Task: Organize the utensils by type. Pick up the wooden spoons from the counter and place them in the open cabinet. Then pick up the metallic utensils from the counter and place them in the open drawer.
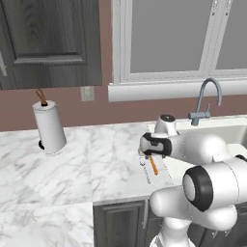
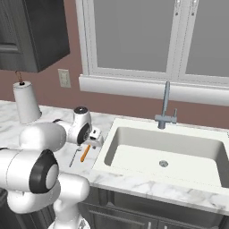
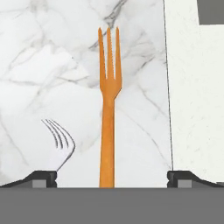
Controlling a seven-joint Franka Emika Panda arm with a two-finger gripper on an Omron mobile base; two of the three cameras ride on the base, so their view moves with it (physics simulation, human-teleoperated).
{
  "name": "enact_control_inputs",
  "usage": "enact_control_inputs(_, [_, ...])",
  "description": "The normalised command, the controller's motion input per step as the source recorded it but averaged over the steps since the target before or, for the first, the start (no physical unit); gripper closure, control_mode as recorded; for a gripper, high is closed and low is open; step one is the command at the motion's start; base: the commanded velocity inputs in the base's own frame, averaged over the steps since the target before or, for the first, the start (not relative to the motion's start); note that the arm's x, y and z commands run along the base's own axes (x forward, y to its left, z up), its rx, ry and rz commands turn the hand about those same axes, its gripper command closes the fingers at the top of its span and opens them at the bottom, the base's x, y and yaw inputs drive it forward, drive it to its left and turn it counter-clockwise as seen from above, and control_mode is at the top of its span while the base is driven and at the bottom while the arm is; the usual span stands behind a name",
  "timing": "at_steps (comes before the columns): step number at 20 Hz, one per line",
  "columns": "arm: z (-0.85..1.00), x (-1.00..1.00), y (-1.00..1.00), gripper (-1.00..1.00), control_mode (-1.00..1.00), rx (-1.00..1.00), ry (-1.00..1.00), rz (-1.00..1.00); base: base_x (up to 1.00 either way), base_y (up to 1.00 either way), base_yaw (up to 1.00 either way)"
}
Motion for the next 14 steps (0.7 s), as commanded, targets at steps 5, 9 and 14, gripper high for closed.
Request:
enact_control_inputs(5, [-0.27, 0.11, 0.01, -1.0, -1.0, 0.0, 0.0, 0.0, 0.0, 0.0, 0.0])
enact_control_inputs(9, [-0.24, 0.13, 0.01, -1.0, -1.0, 0.0, 0.0, -0.01, 0.0, 0.0, 0.0])
enact_control_inputs(14, [-0.15, 0.19, 0.0, -1.0, -1.0, 0.0, 0.0, -0.02, 0.0, 0.0, 0.0])
